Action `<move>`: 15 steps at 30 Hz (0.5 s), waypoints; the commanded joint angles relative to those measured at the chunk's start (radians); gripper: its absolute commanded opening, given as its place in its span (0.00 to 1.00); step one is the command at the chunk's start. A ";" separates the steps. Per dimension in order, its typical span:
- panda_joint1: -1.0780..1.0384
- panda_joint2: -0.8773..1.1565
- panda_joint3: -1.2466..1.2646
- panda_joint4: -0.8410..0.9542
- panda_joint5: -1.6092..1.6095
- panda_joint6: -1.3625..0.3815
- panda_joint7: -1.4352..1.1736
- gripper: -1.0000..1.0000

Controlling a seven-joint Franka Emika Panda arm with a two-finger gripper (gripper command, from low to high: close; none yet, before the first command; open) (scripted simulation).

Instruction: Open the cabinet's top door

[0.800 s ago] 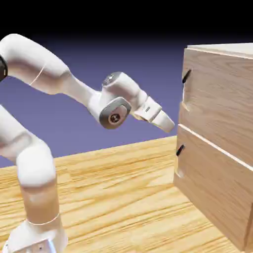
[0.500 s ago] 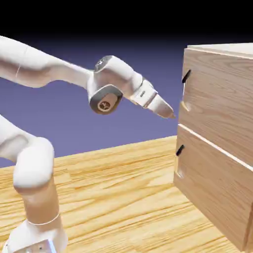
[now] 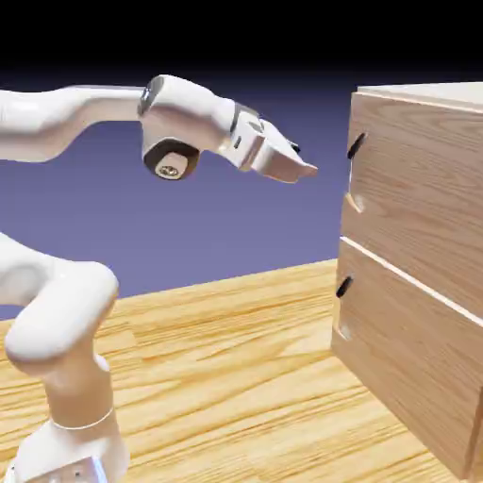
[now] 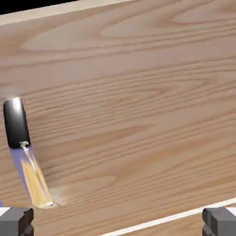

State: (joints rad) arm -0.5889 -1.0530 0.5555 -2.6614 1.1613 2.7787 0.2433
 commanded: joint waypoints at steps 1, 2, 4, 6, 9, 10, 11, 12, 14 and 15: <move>-0.023 -0.018 0.021 0.006 0.044 -0.010 -0.019 0.50; -0.045 -0.036 0.042 0.011 0.087 -0.019 -0.037 0.50; -0.090 -0.072 0.083 0.022 0.174 -0.039 -0.075 0.50; -0.135 -0.109 0.125 0.033 0.261 -0.058 -0.112 0.50; -0.203 -0.163 0.187 0.050 0.392 -0.087 -0.168 0.50; -0.225 -0.181 0.208 0.056 0.435 -0.097 -0.186 0.50; -0.248 -0.199 0.229 0.061 0.479 -0.106 -0.205 0.50; -0.270 -0.217 0.250 0.067 0.522 -0.116 -0.224 0.50; -0.315 -0.253 0.291 0.078 0.609 -0.135 -0.261 0.50; -0.338 -0.271 0.312 0.084 0.653 -0.145 -0.280 0.50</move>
State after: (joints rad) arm -0.9265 -1.3244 0.8675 -2.5779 1.8137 2.6335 -0.0363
